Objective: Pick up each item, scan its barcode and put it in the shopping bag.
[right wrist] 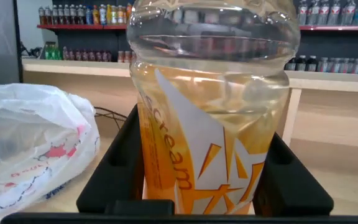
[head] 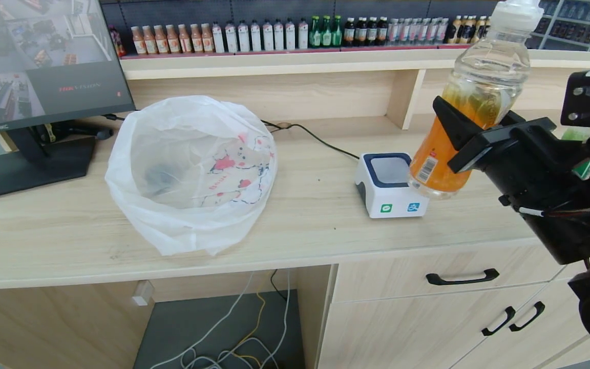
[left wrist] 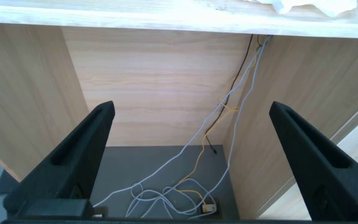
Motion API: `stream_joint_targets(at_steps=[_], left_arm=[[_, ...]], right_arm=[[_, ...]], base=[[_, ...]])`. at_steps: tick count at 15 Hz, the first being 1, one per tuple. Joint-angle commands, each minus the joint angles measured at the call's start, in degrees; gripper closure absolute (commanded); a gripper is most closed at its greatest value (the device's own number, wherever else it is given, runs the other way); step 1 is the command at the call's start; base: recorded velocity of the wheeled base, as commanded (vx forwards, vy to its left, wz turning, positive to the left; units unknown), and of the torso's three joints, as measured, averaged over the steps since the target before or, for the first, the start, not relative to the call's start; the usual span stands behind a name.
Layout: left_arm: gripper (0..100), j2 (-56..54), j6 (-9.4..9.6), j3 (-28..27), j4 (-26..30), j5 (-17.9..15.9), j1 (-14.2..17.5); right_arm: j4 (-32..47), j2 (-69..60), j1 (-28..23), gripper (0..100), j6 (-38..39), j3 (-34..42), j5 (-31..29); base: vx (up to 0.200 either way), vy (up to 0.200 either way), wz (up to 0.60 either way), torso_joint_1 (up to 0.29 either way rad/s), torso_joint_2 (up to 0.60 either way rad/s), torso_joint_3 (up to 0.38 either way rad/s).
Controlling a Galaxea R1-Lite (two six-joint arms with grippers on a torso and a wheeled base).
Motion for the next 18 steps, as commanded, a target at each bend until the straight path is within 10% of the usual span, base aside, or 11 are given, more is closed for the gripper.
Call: stream_joint_targets(at_steps=[1, 18], left_arm=[[0, 0.0, -0.01, 0.0, 0.0, 0.0, 0.0], [0, 0.0, -0.19, 0.0, 0.0, 0.0, 0.0]], right_arm=[[-0.3, 0.1, 2.2, 100, 0.3, -1.9, -1.6], [-0.7, 0.0, -0.6, 100, 0.7, -4.8, -1.4]], base=[[0.0, 0.0, 0.0, 0.0, 0.0, 0.0], [0.0, 0.188, 0.0, 0.0, 0.0, 0.002]])
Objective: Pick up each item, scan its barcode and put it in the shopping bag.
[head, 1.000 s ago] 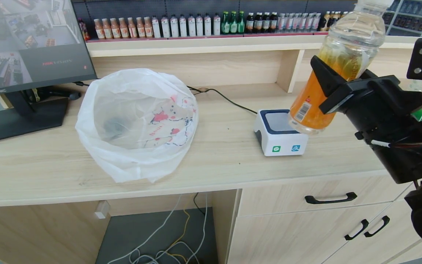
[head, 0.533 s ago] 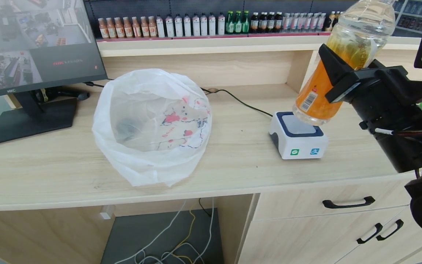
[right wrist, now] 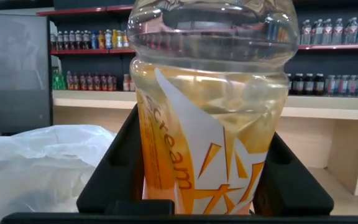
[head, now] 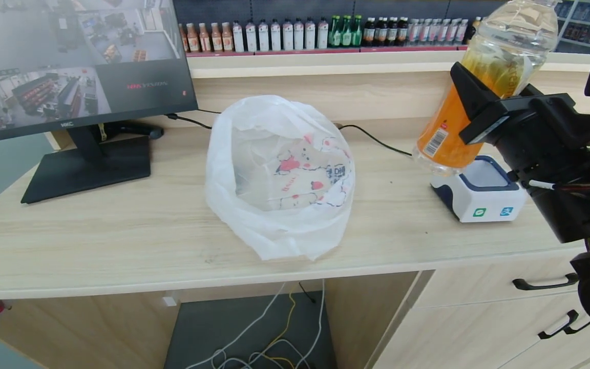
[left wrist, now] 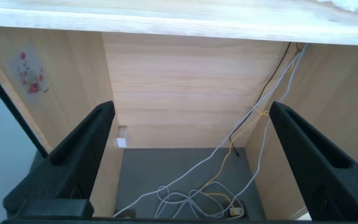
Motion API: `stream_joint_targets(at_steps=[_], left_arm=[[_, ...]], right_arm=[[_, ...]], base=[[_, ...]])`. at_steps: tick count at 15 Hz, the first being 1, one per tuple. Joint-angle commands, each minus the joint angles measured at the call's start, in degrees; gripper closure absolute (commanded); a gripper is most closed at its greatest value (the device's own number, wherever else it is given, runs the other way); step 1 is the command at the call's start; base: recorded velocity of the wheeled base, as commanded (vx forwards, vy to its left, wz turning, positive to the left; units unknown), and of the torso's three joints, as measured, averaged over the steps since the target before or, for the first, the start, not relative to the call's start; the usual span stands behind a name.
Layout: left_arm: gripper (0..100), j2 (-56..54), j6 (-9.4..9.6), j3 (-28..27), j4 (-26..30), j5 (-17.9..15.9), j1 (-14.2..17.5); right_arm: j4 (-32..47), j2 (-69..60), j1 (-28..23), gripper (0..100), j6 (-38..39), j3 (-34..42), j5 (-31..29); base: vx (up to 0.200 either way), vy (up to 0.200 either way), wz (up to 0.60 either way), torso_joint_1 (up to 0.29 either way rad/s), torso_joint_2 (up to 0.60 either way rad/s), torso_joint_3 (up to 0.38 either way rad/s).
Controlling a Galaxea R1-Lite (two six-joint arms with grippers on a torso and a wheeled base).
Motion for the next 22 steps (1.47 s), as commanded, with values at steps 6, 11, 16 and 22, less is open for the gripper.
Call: stream_joint_targets(at_steps=[6, 11, 16, 22], left_arm=[[0, 0.0, 0.42, 0.0, 0.0, 0.0, -0.1], [0, 0.0, 0.34, 0.0, 0.0, 0.0, -0.1], [0, 0.0, 0.34, 0.0, 0.0, 0.0, 0.0], [0, 0.0, 0.34, 0.0, 0.0, 0.0, 0.0]], right_arm=[[-0.1, 0.8, 1.5, 100, 0.1, 0.2, 0.3], [0.6, 2.5, 8.4, 100, -0.6, -2.4, -0.3], [4.6, 8.5, 12.3, 100, -2.6, -8.7, -0.4], [15.8, 13.3, 14.1, 100, -1.4, -20.2, -5.1]], base=[[0.0, 0.033, 0.0, 0.0, 0.0, 0.0], [0.0, 0.0, 0.0, 0.0, 0.0, 0.0], [0.0, 0.0, 0.0, 0.0, 0.0, 0.0], [0.0, 0.0, 0.0, 0.0, 0.0, 0.0]])
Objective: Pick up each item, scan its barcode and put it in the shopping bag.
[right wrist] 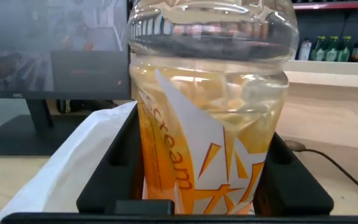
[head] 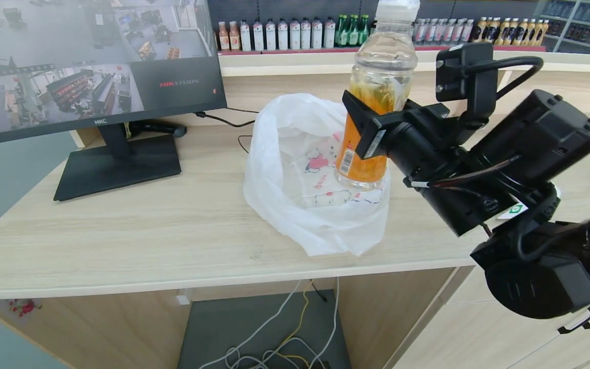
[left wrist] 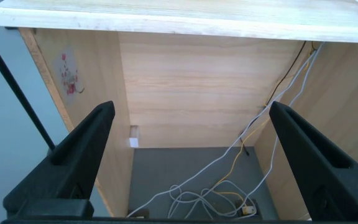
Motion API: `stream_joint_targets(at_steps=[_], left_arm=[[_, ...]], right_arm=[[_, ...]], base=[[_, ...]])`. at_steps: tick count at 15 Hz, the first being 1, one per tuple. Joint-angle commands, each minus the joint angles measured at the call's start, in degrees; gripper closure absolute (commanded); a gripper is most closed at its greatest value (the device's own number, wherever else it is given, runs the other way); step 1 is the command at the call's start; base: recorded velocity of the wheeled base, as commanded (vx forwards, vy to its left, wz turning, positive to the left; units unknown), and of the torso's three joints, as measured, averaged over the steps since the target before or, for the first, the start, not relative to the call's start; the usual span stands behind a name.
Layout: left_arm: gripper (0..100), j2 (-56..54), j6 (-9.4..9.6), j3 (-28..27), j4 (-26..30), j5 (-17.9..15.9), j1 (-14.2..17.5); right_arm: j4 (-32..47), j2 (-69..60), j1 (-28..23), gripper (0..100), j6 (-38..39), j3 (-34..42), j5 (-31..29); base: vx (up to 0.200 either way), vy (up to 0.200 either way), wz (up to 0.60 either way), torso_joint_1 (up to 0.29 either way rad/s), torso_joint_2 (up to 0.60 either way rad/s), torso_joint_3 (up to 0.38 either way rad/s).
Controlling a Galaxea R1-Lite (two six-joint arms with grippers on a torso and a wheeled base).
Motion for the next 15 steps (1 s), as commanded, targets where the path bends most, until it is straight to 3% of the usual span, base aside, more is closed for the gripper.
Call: stream_joint_targets(at_steps=[1, 9, 15], left_arm=[[0, 0.0, 0.0, 0.0, 0.0, 0.0, 0.0], [0, 0.0, 0.0, 0.0, 0.0, 0.0, 0.0], [0, 0.0, 0.0, 0.0, 0.0, 0.0, 0.0]], right_arm=[[2.3, 4.5, 0.8, 100, 0.5, -7.2, -0.5], [7.6, 14.8, -1.2, 100, 1.9, -21.4, -0.3], [7.7, 18.6, -3.1, 100, 3.1, -24.2, -0.2]], base=[[0.0, 0.0, 0.0, 0.0, 0.0, 0.0], [0.0, 0.0, 0.0, 0.0, 0.0, 0.0], [0.0, 0.0, 0.0, 0.0, 0.0, 0.0]])
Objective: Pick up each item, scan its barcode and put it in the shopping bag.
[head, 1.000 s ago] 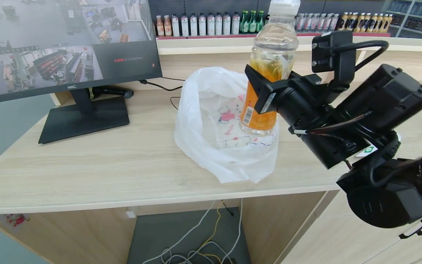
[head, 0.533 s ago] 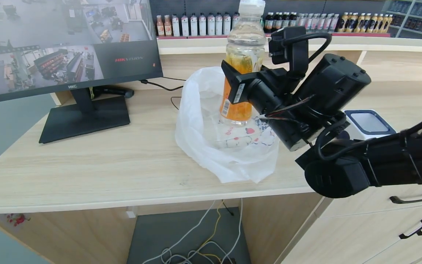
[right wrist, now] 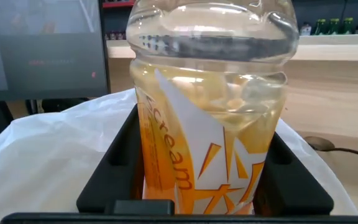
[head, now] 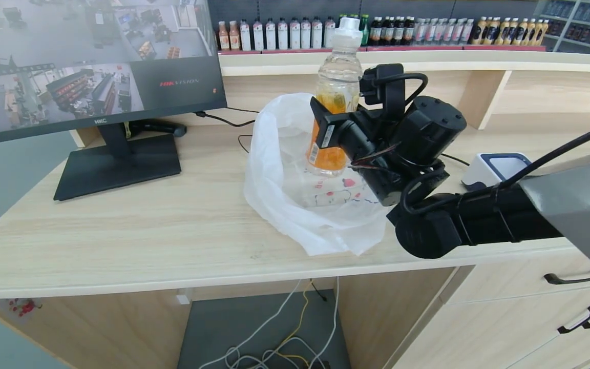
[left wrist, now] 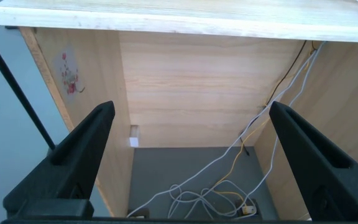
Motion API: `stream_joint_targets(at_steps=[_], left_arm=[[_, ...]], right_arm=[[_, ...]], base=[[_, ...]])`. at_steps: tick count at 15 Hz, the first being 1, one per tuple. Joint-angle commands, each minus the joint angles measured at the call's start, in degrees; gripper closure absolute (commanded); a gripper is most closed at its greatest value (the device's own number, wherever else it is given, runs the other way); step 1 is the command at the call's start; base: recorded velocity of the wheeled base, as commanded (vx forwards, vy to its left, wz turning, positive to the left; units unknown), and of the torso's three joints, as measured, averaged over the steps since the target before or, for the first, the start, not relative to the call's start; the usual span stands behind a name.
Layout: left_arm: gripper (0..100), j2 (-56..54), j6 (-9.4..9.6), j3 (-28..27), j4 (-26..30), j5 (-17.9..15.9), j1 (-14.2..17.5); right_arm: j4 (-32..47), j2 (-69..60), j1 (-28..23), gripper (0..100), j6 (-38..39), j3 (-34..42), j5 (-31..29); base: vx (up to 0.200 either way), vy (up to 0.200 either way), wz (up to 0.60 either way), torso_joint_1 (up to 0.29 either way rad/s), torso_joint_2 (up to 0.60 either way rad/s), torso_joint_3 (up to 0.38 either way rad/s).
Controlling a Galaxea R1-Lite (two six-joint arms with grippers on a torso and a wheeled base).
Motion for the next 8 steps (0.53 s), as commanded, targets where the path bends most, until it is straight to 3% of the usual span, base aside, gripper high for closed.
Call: stream_joint_targets(at_steps=[1, 8], left_arm=[[0, 0.0, 0.0, 0.0, 0.0, 0.0, 0.0], [0, 0.0, 0.0, 0.0, 0.0, 0.0, 0.0]], right_arm=[[0.0, 1.9, -0.3, 100, -0.1, -0.8, 0.2], [3.6, 6.6, -1.0, 100, 0.1, -8.8, 0.5]], base=[[0.0, 0.0, 0.0, 0.0, 0.0, 0.0], [0.0, 0.0, 0.0, 0.0, 0.0, 0.0]])
